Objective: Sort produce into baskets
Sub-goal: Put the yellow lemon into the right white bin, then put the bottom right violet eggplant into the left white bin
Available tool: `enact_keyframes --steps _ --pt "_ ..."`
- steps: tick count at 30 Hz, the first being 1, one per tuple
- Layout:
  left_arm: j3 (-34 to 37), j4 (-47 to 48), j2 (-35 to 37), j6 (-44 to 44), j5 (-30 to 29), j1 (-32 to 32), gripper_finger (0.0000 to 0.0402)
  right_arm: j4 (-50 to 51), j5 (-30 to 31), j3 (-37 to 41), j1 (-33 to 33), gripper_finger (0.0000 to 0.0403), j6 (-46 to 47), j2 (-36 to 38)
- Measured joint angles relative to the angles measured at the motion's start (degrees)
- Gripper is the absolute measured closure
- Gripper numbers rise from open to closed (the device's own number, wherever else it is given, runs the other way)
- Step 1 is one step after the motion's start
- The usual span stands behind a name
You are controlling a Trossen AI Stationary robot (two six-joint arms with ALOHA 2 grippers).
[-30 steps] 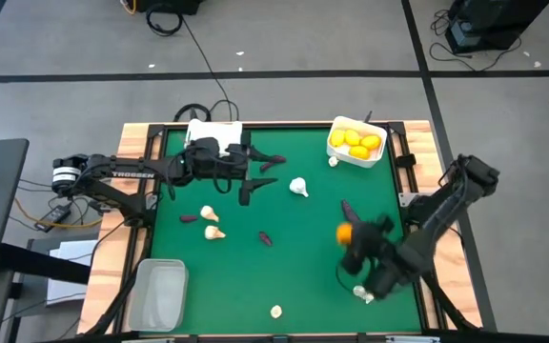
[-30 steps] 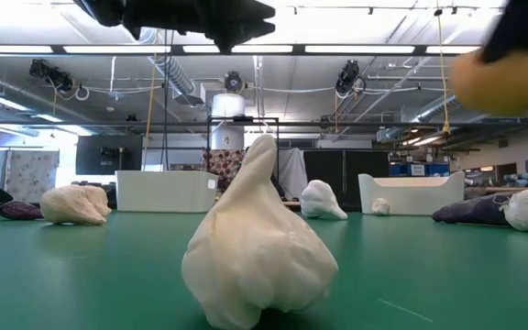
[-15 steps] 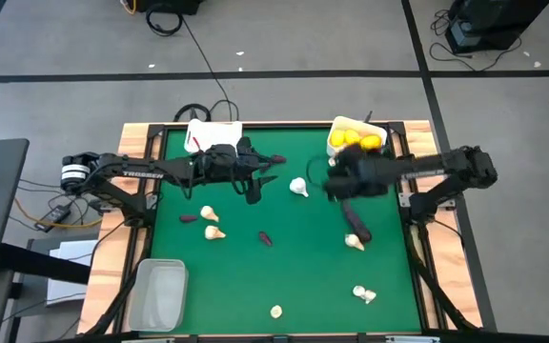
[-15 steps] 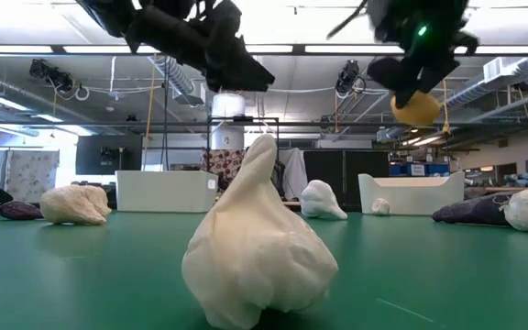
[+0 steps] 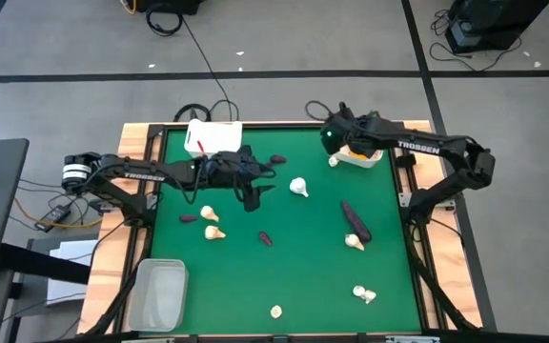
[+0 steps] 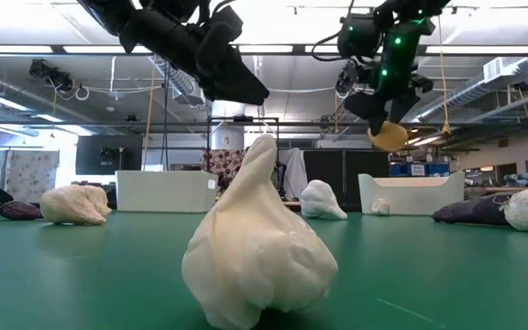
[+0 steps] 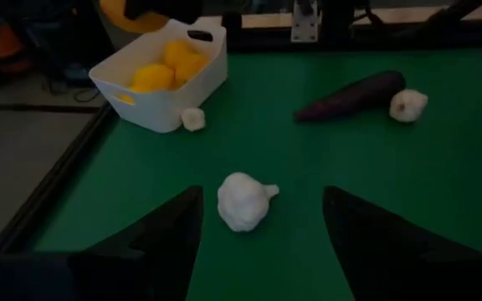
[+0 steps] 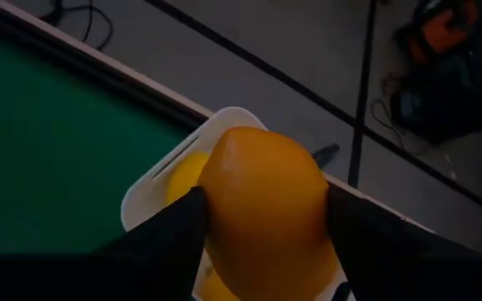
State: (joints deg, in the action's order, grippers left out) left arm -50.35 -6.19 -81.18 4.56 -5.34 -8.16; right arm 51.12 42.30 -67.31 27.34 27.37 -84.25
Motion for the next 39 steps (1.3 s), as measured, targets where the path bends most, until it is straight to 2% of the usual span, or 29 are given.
enact_keyframes --steps 10,12,14,18,23,30,35,39 --pt "0.00 1.31 0.01 1.40 -0.81 -0.09 0.0149 0.13 -1.31 0.02 2.90 0.0093 0.39 -0.02" --pt "0.00 1.39 0.01 1.40 -0.83 -0.09 0.0149 1.63 -3.63 0.02 2.23 0.0089 0.34 0.00" --pt "0.00 1.78 0.01 1.40 -0.84 -0.09 0.0149 5.45 -8.78 0.03 0.71 0.0088 0.07 0.00" --pt "0.00 2.07 0.01 1.53 -0.83 -0.09 0.0149 11.48 -20.81 2.47 -6.19 0.0089 0.56 0.04" --pt "0.00 2.19 0.01 4.03 -1.57 -0.09 0.0149 15.77 -27.76 7.00 -18.23 0.0094 8.91 0.20" --pt "0.00 2.29 0.01 2.72 -1.70 0.04 0.0149 14.53 -27.94 15.30 -31.49 0.0106 27.56 0.22" --pt "0.00 2.29 0.01 2.29 -1.70 0.07 0.0149 8.75 -29.90 21.04 -35.28 0.0114 32.96 0.47" --pt "0.00 2.03 0.01 2.29 -1.70 0.07 0.0149 3.82 -30.98 22.10 -36.67 0.0117 33.71 0.52"
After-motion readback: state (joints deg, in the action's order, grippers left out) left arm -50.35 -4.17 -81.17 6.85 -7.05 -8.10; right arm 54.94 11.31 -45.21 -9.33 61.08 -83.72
